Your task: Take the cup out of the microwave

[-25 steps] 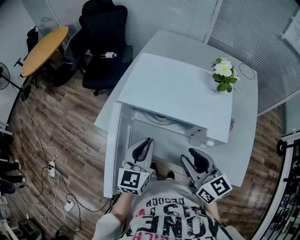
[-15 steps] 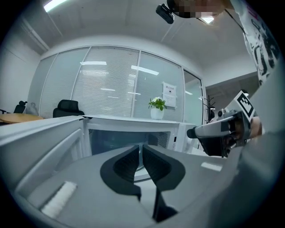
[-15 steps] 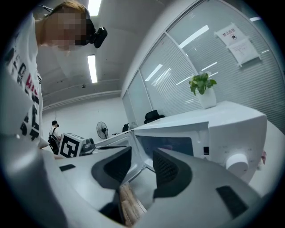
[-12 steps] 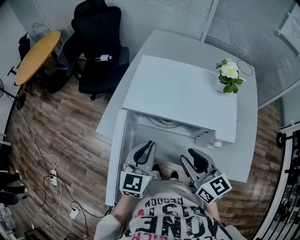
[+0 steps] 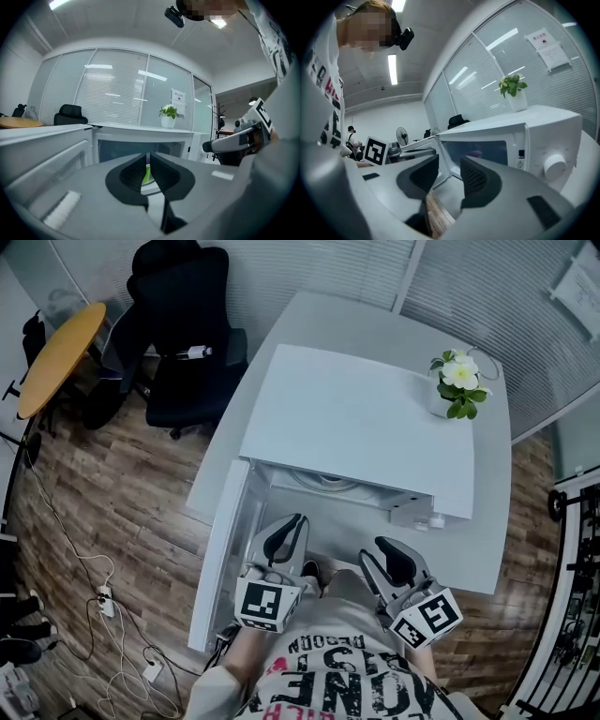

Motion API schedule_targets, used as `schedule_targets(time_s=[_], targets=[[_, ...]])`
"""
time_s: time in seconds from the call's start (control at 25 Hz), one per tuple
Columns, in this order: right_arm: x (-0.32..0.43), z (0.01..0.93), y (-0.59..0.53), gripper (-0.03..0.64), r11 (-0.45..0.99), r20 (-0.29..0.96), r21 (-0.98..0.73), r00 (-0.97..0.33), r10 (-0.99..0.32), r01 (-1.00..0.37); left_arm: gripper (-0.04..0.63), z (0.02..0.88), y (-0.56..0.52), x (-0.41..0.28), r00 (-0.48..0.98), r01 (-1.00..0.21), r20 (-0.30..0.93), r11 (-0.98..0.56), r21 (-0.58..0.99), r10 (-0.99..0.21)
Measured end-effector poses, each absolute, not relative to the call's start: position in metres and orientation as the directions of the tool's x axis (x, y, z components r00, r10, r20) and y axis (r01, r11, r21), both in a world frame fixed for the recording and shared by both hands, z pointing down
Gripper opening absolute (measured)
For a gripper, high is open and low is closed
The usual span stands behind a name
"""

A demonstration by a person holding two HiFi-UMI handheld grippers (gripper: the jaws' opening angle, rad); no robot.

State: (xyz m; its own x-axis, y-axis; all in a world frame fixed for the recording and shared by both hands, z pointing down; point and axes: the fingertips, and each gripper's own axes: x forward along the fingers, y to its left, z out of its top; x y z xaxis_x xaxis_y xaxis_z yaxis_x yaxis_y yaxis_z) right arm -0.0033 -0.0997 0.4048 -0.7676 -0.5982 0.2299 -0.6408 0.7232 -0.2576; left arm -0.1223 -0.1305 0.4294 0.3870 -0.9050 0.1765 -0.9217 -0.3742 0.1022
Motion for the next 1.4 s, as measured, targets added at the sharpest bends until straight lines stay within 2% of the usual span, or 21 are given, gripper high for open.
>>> schedule_targets(time_s=[0.28,0.64,1.16,1.4], targets=[[0.012,0.403,-0.109,0.153,0.706,0.222,-0.267,-0.754,-0.618,-0.656,0.038,0.431,-0.137,-0.106,0.405,-0.914,0.187,-0.392,0.100,-0.895],[0.024,0.397,-0.125,0.153,0.760,0.214,-0.235,-0.795,-0.567,-0.606,0.037,0.419,-0.156,-0.091,0.366,-0.930,0.190,-0.362,0.057,-0.911],[0.040,0.406,-0.132,0.110,0.792,0.165,-0.274,-0.838,-0.520,-0.546,0.038,0.420,-0.167,-0.082,0.312,-0.936,0.203,-0.337,-0.103,-0.928],[0.042,0.413,-0.135,0.110,0.797,0.177,-0.280,-0.845,-0.505,-0.535,0.038,0.433,-0.178,-0.075,0.315,-0.899,0.281,-0.380,-0.218,-0.907]])
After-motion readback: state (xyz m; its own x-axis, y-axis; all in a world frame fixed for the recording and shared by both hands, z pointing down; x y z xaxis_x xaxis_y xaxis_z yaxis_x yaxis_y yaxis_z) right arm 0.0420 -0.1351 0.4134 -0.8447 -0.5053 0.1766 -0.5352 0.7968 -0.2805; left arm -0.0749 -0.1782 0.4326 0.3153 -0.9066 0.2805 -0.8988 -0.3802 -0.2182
